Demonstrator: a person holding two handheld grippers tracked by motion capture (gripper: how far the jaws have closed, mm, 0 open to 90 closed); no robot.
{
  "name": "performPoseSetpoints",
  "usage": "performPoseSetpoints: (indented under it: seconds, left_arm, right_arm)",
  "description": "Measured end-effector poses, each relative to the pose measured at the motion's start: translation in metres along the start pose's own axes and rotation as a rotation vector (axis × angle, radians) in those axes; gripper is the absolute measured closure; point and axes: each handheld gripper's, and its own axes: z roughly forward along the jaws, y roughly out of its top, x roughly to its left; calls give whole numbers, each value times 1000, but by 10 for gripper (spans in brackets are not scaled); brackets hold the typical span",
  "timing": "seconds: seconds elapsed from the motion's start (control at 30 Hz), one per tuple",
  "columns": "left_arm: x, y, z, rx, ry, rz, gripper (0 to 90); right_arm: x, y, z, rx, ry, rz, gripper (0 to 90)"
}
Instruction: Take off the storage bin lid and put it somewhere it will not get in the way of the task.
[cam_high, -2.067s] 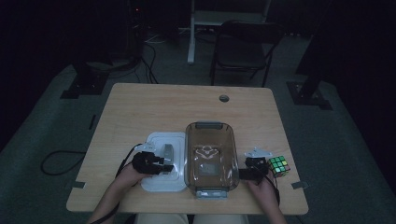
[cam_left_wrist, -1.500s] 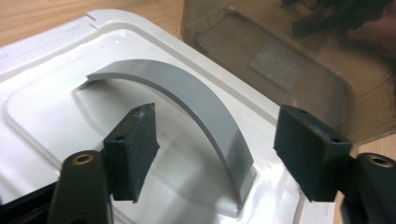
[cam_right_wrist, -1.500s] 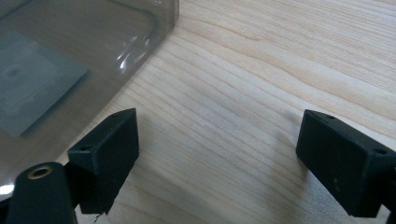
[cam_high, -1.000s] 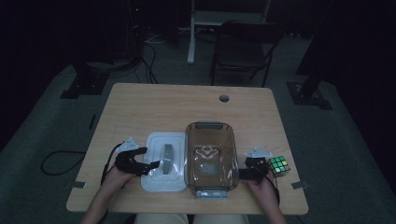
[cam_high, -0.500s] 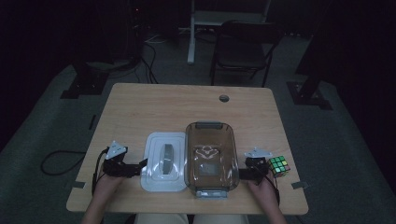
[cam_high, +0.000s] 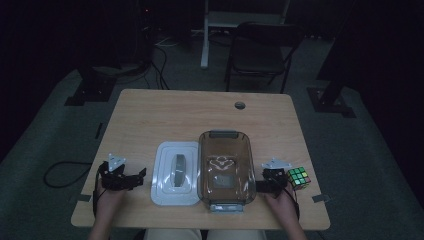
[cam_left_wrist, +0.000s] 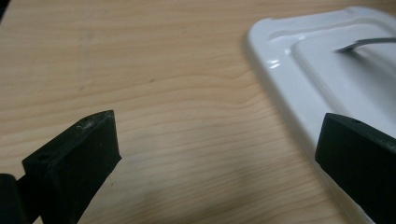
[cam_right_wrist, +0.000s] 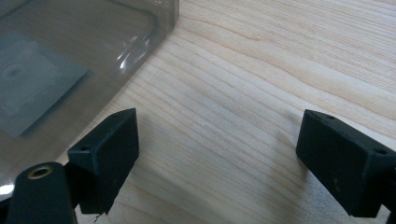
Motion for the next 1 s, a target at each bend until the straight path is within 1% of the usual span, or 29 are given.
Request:
performPoseSetpoints:
  seconds: [0.07,0.17,0.2,0.27,0.37,0.4,0.43,0.47,0.53,0.6,0.67,0.77,0.8,1.0]
  left_arm:
    - [2,-2,0,10,25,9,6]
    - [4,-4,2,38,55,17,6]
    - [5,-5,2,51,72,22,6]
    - [7,-7,4,68,94,24,6]
    - [10,-8,4,79,114,1,6]
    - [10,-8,4,79,114,1,6]
    - [13,-9,5,92,134,-6,6]
    - [14,-10,6,97,139,-14,6]
    - [16,-11,7,112,142,-26,6]
    - [17,-11,8,115,142,-31,6]
    - [18,-12,12,134,151,-50,10]
    - [20,-12,12,141,137,-71,13]
    - [22,-12,12,149,126,-87,13]
    - [22,-12,12,147,125,-87,13]
  right_arm:
    - [0,0,0,0,0,-1,131]
    - [0,0,0,0,0,0,131]
    - [0,0,0,0,0,0,131]
    - [0,0,0,0,0,0,131]
    - [0,0,0,0,0,-1,131]
    - [0,0,0,0,0,-1,131]
    - [0,0,0,0,0,0,131]
    - [0,0,0,0,0,0,131]
    - [0,0,0,0,0,0,131]
    - [0,0,0,0,0,0,131]
    - [0,0,0,0,0,0,131]
    - [0,0,0,0,1,0,131]
    - [0,0,0,0,1,0,131]
    - [0,0,0,1,1,-1,129]
